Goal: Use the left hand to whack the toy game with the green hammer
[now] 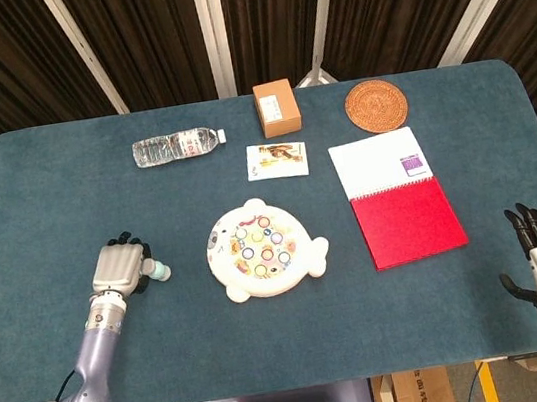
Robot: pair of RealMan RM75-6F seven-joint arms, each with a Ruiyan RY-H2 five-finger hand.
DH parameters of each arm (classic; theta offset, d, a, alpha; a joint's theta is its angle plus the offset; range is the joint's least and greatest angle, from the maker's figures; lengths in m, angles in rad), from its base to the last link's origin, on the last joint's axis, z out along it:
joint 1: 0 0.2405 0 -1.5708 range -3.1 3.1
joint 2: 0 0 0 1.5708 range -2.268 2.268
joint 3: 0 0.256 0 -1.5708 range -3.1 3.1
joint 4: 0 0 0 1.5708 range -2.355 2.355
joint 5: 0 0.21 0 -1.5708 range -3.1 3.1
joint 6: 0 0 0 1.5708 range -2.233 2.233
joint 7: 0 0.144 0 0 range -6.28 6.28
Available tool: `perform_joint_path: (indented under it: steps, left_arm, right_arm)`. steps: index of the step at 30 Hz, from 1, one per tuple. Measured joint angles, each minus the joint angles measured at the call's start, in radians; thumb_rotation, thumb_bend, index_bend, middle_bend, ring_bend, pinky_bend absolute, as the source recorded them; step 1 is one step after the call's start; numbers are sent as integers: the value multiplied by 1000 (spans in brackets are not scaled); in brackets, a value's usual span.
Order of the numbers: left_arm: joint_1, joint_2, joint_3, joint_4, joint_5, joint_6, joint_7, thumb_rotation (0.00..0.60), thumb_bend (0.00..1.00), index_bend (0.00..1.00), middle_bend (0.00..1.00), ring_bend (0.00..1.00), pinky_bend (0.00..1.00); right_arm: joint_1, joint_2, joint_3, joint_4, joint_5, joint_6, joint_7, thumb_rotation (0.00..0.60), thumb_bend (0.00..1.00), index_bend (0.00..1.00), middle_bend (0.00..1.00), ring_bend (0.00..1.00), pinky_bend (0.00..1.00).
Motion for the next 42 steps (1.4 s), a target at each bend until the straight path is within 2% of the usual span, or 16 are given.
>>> perform_joint_path:
  steps: [17,20,23,28,33,42]
  left_arm:
    - [-14,-14,9,11,-22,5,-5,600,489,494,314,142,236]
    - [-15,-15,10,11,-22,7,-6,600,515,521,362,209,297]
    - [-15,-16,10,12,-15,12,-11,600,560,578,468,343,432]
    - [-9,-22,10,22,31,31,-36,600,610,647,560,448,536]
    - [-1,-30,16,40,89,51,-60,600,641,668,585,489,573]
    - [1,-21,17,42,136,47,-82,600,705,664,582,490,576]
  right_arm:
    - [0,-1,0,-3,-1,2,0,600,265,0,0,0,0]
    - [0,-1,-1,-3,-2,2,0,600,265,0,0,0,0]
    - [0,0,-1,-4,-2,3,0,600,264,0,0,0,0]
    - [-1,0,-2,-5,-2,2,-1,600,265,0,0,0,0]
    - [-1,1,-2,-7,-3,4,-1,600,264,0,0,0,0]
    - [-1,1,-2,-8,-1,3,-2,600,264,0,0,0,0]
